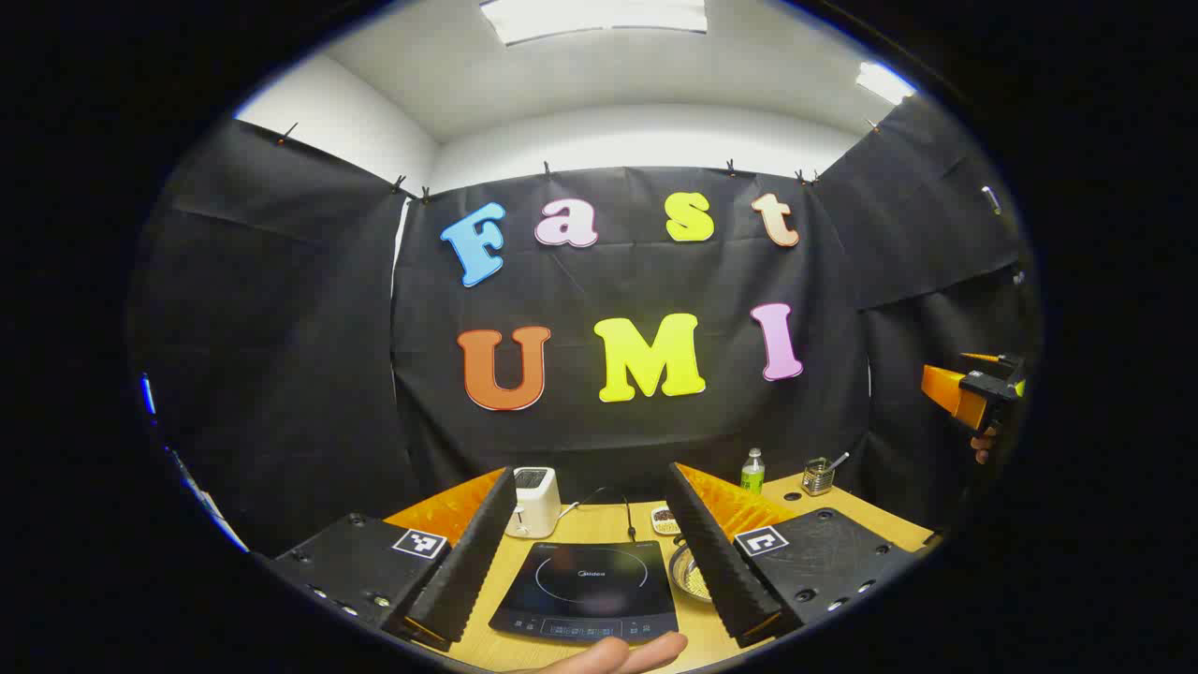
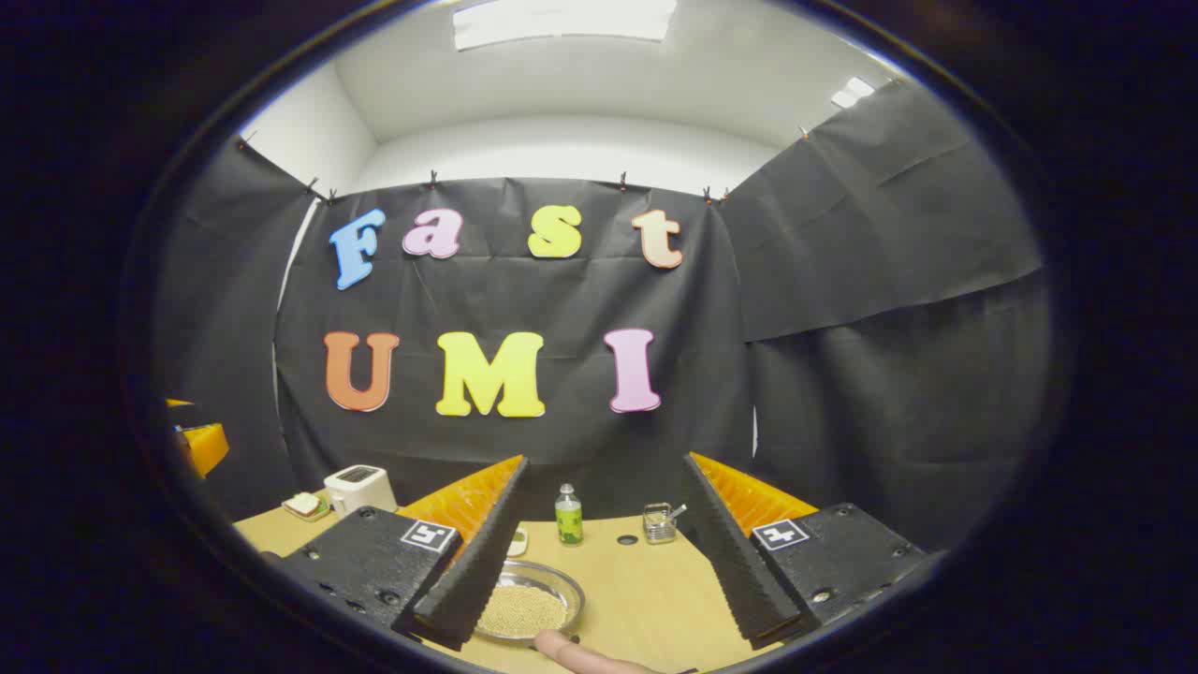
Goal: First push the handle of the pot to place it horizontally, then grasp the pot with both hands and set it on the induction cooktop.
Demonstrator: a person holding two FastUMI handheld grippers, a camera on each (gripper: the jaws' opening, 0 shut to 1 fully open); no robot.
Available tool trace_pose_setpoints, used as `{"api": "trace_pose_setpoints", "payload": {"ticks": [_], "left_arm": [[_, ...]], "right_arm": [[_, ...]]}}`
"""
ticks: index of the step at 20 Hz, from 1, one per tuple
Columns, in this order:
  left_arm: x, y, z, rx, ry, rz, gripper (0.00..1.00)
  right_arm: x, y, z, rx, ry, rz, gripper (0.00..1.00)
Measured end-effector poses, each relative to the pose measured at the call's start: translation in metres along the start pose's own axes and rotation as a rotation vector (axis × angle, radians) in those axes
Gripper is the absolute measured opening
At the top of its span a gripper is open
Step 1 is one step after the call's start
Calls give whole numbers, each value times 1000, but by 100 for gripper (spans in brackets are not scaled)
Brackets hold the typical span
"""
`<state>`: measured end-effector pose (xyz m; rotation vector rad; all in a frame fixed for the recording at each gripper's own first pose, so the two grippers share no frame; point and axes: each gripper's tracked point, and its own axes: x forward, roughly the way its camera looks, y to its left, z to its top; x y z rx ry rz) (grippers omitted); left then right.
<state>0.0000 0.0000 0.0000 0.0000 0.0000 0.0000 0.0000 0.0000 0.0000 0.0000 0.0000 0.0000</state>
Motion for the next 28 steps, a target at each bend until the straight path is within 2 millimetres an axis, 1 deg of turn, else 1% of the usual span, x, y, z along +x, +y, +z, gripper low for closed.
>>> {"api": "trace_pose_setpoints", "payload": {"ticks": [2,3,4,5,9,10,11,12,13,14,15,18,19,20,21,22,23,24,25,26,28], "left_arm": [[-5,-4,2,13,-16,-7,95],[-8,-10,3,22,-22,-17,95],[-9,-14,3,30,-23,-22,95],[-11,-15,4,33,-28,-25,96],[-13,-23,2,5,-28,-39,96],[-13,-22,1,-3,-29,-36,96],[-12,-21,-1,-10,-30,-36,96],[-11,-22,-2,-16,-27,-39,96],[-10,-22,-5,-20,-21,-41,96],[-10,-23,-8,-18,-13,-43,96],[-9,-22,-10,-14,-8,-41,96],[-9,-20,-13,-11,-6,-38,96],[-10,-21,-13,-13,-7,-40,96],[-12,-21,-11,-12,-12,-41,96],[-12,-19,-10,-9,-19,-37,96],[-13,-16,-9,-5,-23,-30,96],[-14,-15,-11,-3,-23,-25,95],[-14,-13,-13,-8,-22,-22,95],[-14,-14,-14,-14,-21,-23,96],[-15,-13,-14,-19,-21,-23,96],[-15,-9,-17,-17,-19,-10,95]], "right_arm": [[-4,4,-10,-5,13,26,97],[-5,6,-9,-12,7,41,96],[-7,10,-11,-27,11,56,99],[-9,12,-12,-38,11,68,96],[-18,16,2,4,-32,88,96],[-19,16,7,16,-46,85,100],[-19,12,9,23,-58,77,96],[-20,12,13,34,-72,76,96],[-22,15,14,30,-77,88,96],[-24,19,12,26,-77,98,100],[-24,20,10,21,-69,104,96],[-21,21,8,15,-51,97,96],[-19,20,6,15,-43,89,96],[-17,19,3,11,-30,76,100],[-16,17,-4,-2,-10,67,100],[-14,17,-8,-9,3,65,96],[-12,16,-10,-6,18,59,96],[-9,16,-15,2,36,55,96],[-6,15,-21,10,54,53,100],[-4,15,-27,18,68,57,96],[0,17,-40,28,103,70,96]]}}
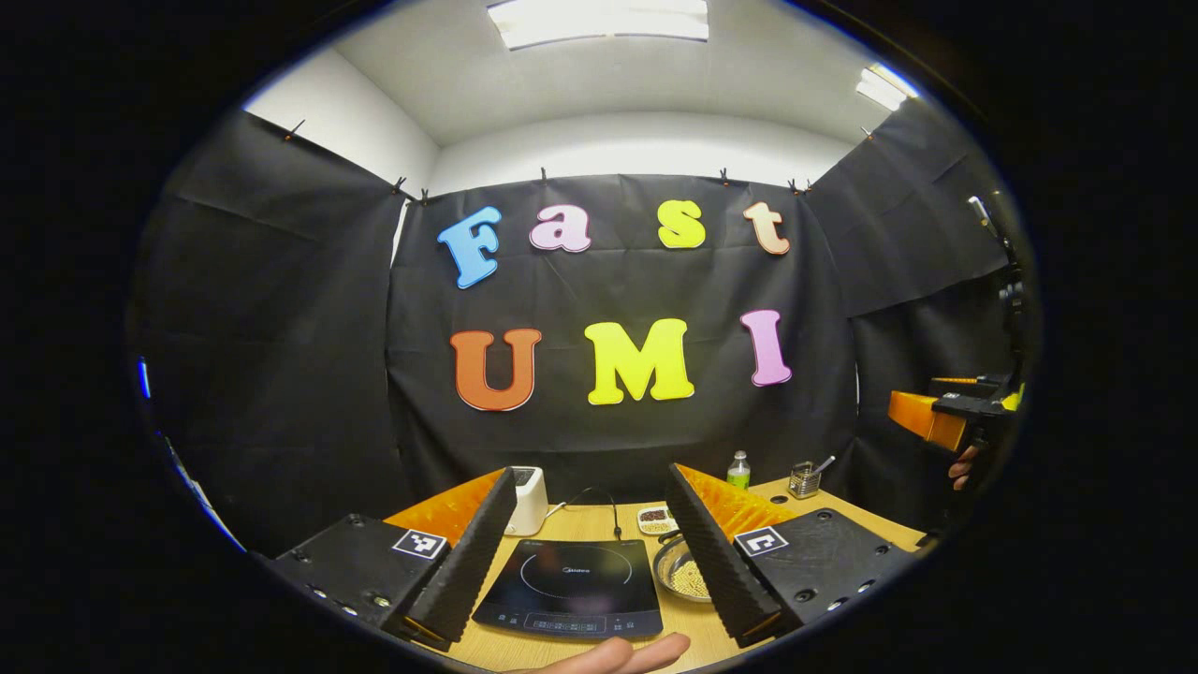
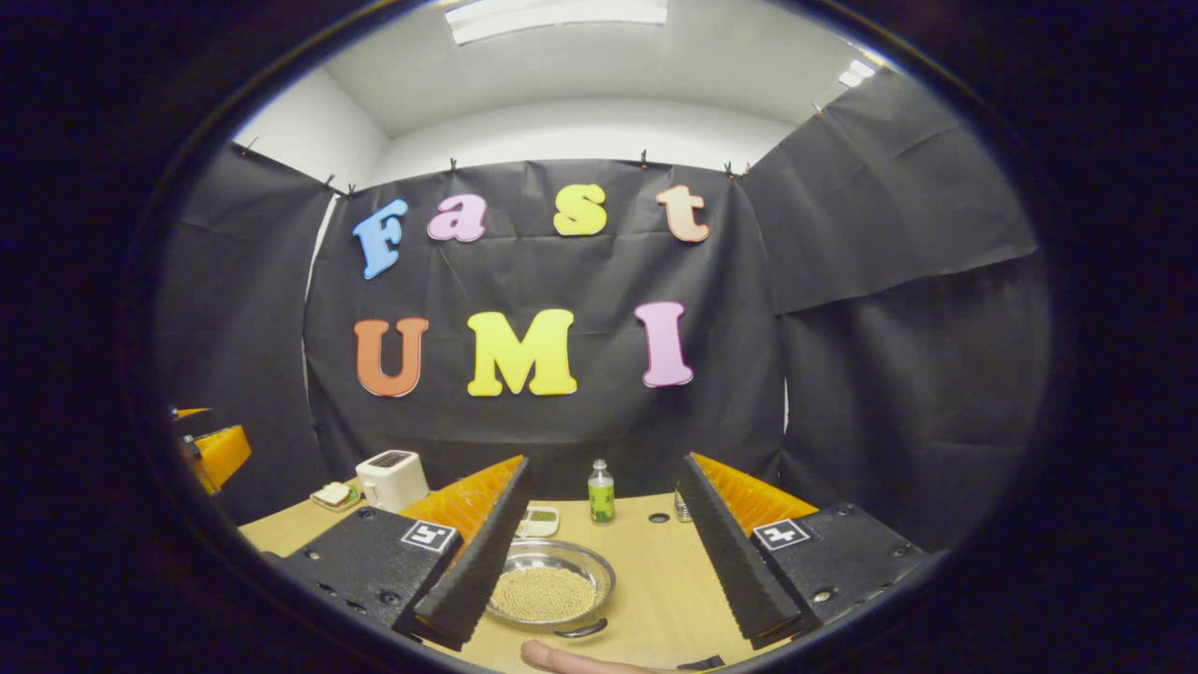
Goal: First push the handle of the pot to place it horizontally, then grasp the pot with both hands and set it on the induction cooktop.
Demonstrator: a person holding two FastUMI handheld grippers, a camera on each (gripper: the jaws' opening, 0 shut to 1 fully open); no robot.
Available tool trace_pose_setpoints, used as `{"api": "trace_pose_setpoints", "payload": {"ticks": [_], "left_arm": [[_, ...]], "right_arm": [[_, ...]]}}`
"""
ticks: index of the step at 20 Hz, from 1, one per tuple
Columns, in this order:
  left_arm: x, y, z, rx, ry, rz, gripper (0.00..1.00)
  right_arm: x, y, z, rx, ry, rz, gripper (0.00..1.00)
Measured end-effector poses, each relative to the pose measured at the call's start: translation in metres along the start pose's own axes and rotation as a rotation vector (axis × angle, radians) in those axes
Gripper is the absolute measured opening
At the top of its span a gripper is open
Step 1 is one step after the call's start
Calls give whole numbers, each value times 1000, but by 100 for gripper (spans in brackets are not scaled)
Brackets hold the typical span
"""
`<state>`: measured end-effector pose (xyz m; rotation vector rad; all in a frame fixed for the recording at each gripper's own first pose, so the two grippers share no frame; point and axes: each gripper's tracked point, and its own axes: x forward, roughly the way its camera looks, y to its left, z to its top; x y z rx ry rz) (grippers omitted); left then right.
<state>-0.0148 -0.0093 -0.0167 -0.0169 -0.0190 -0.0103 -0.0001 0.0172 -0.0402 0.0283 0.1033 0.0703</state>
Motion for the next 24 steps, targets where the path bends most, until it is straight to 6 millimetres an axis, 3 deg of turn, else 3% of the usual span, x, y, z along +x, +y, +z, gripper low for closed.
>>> {"api": "trace_pose_setpoints", "payload": {"ticks": [6,11,15,16,17,19,24], "left_arm": [[-6,8,-9,9,14,37,96],[-13,9,-9,-16,10,36,96],[-19,10,-10,-21,9,34,96],[-20,10,-12,-24,12,32,96],[-21,8,-13,-31,15,26,96],[-26,8,-12,-43,13,19,96],[-30,17,-11,-48,0,34,96]], "right_arm": [[18,-1,-43,4,111,40,100],[25,10,-84,33,225,94,95],[29,21,-116,-8,305,141,53],[31,20,-122,-11,315,136,38],[33,18,-128,0,330,120,31],[35,20,-144,22,364,110,4],[35,28,-189,-11,461,125,4]]}}
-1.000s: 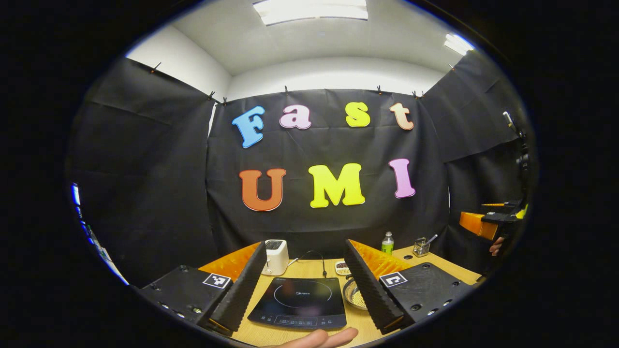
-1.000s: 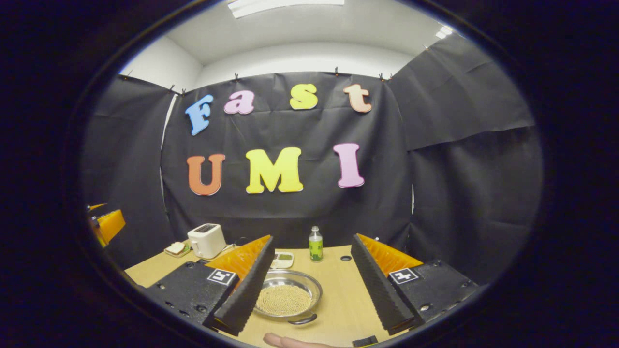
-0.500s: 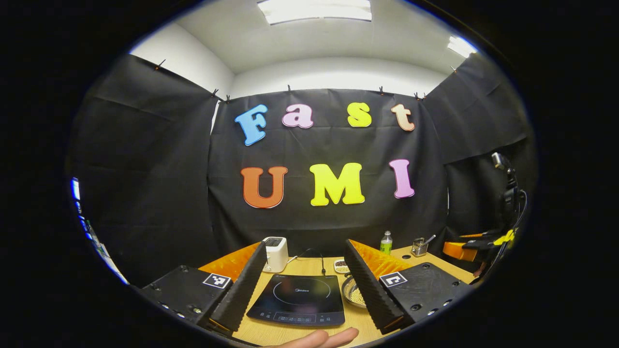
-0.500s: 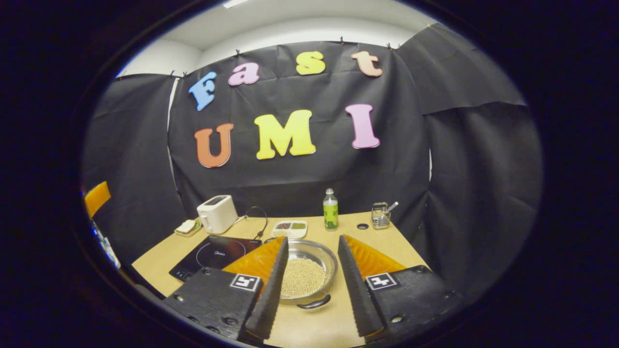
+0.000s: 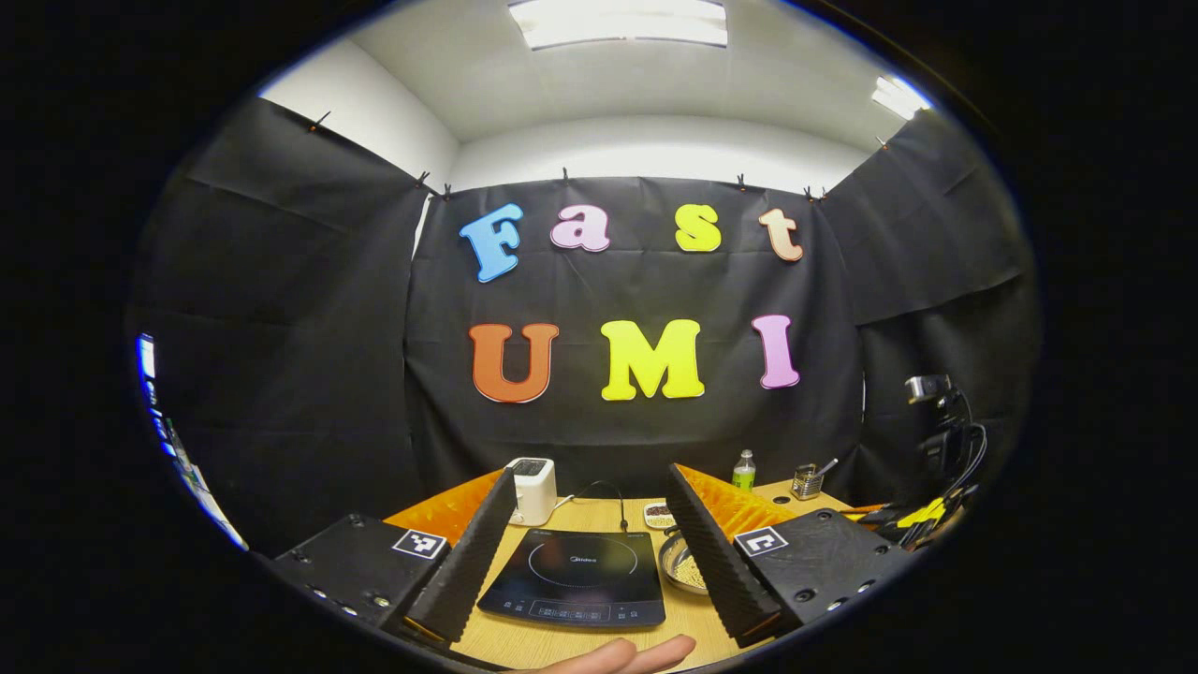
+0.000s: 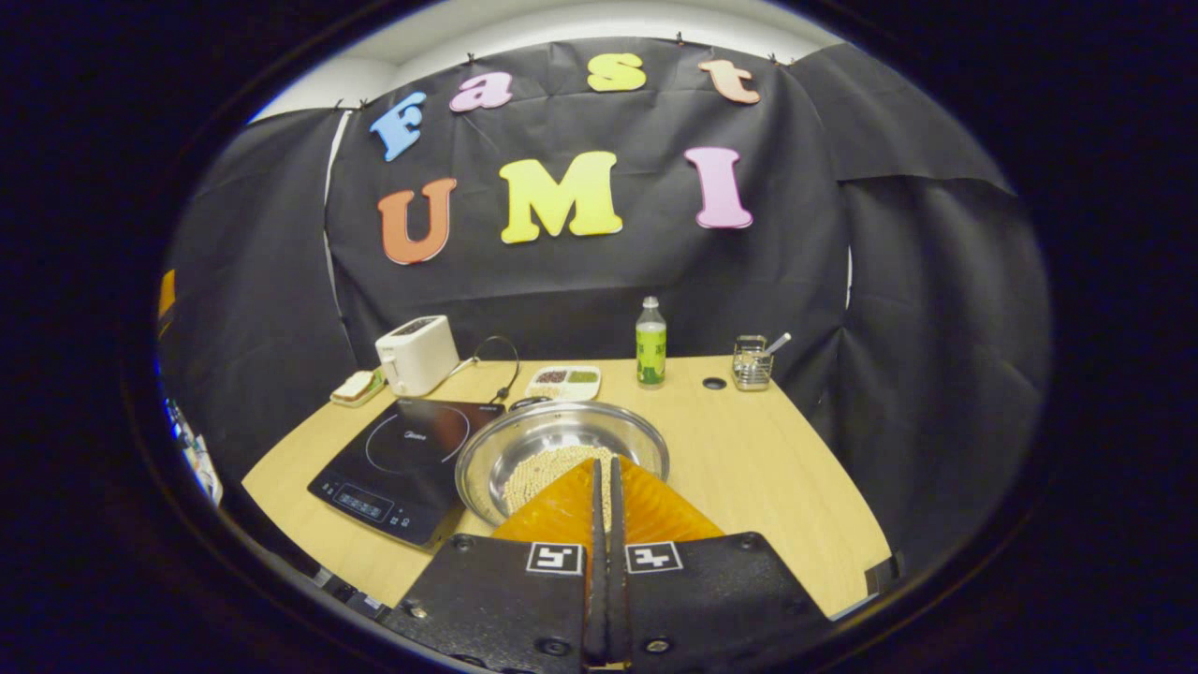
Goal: First push the handle of the pot to place it horizontally, then grasp the pot with both hands and set it on the induction cooktop.
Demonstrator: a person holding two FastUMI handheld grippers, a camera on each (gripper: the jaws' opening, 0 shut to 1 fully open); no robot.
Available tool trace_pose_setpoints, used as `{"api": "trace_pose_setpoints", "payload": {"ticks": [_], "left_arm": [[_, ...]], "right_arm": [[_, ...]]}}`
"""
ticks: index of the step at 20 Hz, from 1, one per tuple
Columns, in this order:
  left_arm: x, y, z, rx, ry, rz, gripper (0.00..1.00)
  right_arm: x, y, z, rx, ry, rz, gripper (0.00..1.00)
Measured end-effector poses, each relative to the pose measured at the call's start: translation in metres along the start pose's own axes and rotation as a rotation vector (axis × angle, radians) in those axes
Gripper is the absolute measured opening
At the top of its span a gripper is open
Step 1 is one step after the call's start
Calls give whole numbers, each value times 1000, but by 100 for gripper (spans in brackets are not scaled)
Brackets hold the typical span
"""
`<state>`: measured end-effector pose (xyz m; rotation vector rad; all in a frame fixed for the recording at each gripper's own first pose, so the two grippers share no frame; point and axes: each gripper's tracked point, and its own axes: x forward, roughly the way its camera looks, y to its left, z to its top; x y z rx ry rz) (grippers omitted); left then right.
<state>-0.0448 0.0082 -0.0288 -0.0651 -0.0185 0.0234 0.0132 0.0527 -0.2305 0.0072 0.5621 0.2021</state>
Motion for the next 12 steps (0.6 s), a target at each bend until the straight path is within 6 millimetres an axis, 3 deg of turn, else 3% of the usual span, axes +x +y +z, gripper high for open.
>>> {"api": "trace_pose_setpoints", "payload": {"ticks": [4,9,12], "left_arm": [[1,8,-7,-12,9,17,95],[6,15,-17,1,26,32,95],[7,16,-17,-11,16,38,96]], "right_arm": [[18,-1,-35,9,90,-21,0],[36,9,-80,-7,205,11,4],[40,25,-101,-8,251,58,4]]}}
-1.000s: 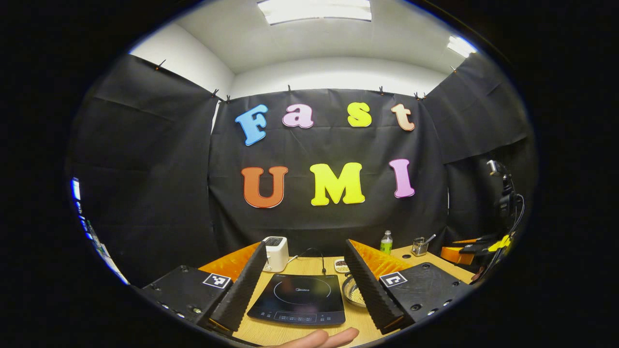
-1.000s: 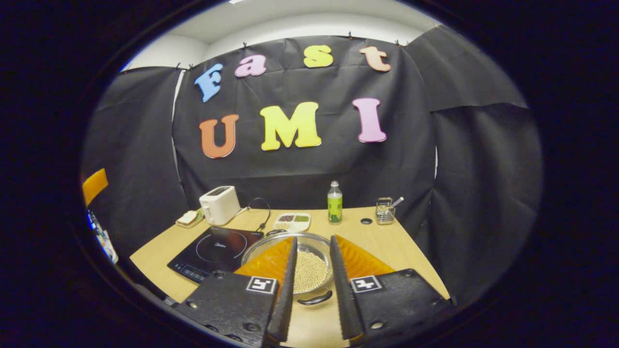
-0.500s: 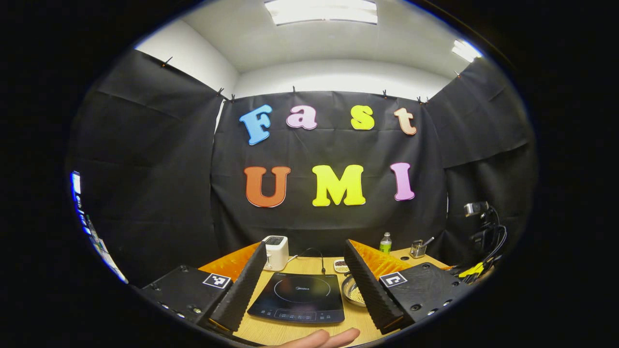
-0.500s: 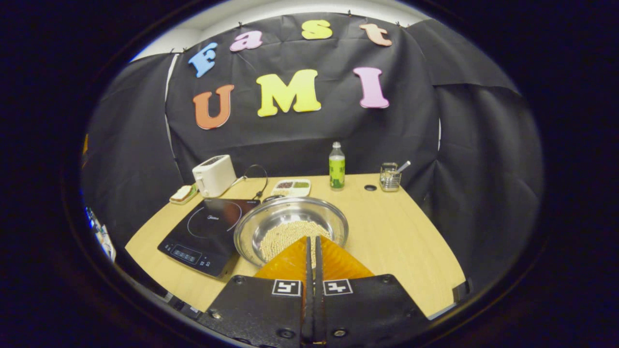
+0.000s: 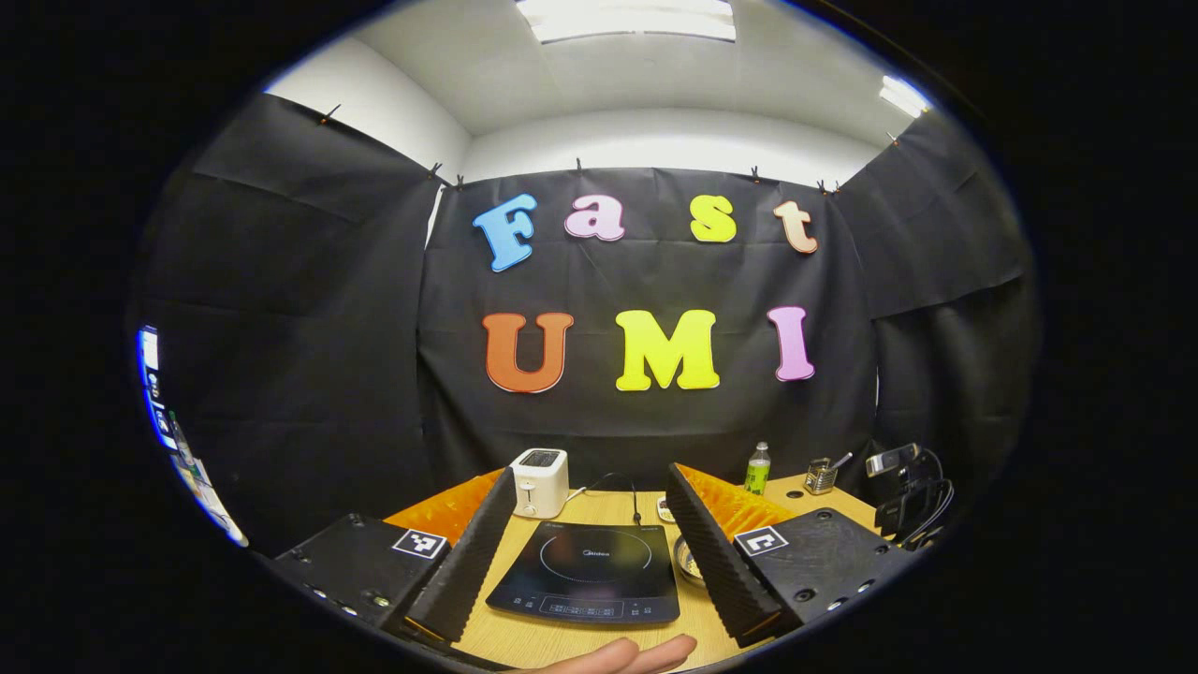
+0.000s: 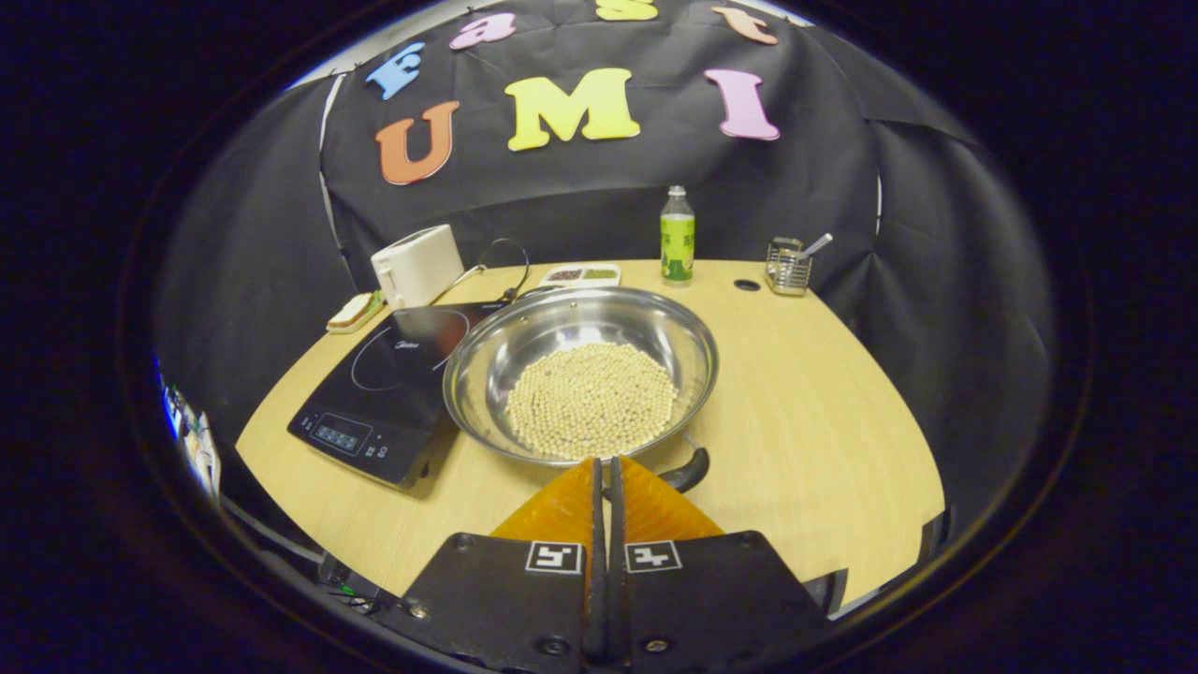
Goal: First push the handle of the pot to place it horizontally, then grasp the pot with both hands and set it on the induction cooktop.
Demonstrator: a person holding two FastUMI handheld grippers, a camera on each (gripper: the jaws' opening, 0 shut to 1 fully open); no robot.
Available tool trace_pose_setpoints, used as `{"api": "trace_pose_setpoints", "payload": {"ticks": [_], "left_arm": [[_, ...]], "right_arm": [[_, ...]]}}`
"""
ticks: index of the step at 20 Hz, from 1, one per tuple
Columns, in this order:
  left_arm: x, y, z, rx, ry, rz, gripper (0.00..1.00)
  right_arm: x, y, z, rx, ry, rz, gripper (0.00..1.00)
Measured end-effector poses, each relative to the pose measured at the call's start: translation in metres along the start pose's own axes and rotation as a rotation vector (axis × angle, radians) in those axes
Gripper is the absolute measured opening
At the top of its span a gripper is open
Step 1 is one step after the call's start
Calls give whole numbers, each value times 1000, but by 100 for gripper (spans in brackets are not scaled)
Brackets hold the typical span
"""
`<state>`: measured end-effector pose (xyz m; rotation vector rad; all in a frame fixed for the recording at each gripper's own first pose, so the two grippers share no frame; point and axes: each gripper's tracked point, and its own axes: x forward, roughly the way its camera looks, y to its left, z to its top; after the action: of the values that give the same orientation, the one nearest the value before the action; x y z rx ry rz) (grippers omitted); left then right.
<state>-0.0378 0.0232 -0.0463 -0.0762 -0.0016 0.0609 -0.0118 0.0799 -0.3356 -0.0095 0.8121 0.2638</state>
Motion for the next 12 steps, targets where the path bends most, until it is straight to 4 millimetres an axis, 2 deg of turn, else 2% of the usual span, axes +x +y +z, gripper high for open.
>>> {"api": "trace_pose_setpoints", "payload": {"ticks": [5,8,9,10,12], "left_arm": [[7,0,-10,3,9,13,95],[14,7,-14,3,7,54,96],[17,12,-11,7,-11,82,96],[20,18,-9,14,-28,109,96],[24,21,-18,1,-8,126,96]], "right_arm": [[14,14,-21,-53,43,43,4],[23,4,-23,-51,53,22,4],[25,1,-24,-53,50,20,0],[26,2,-24,-57,49,24,4],[27,1,-26,-61,44,33,1]]}}
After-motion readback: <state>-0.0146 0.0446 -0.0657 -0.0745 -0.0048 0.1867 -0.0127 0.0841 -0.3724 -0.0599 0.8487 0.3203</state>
